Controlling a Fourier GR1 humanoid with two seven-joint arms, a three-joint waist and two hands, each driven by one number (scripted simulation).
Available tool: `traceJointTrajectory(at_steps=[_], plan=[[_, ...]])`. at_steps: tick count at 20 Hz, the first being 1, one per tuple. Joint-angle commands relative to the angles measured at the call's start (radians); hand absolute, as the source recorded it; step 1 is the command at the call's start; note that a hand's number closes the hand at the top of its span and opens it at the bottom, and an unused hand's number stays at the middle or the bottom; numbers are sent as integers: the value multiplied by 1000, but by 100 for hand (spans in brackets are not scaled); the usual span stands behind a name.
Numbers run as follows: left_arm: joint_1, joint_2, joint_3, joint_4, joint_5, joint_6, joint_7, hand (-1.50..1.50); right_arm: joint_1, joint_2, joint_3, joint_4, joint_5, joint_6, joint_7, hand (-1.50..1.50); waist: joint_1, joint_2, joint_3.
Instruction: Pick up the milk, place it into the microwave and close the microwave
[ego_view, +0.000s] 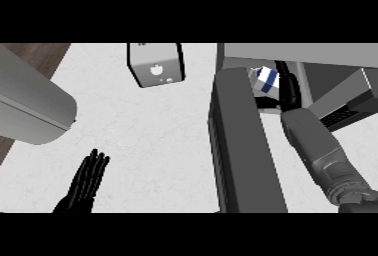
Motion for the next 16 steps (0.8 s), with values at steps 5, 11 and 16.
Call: traceJointTrajectory(at_steps=[5,11,16], plan=[[-3,-4,-12,-20,-38,21,16,-150,121,-25,-76,-1,-78,142,-123,-150,-29,-12,-1],[-62,-79,-81,21,-97,66,46,-150,190,-17,-92,0,-101,250,-193,-150,-51,-19,-2],[-89,-94,-70,13,-92,74,83,-150,281,14,-70,0,-97,392,-262,-150,-73,-31,-3]])
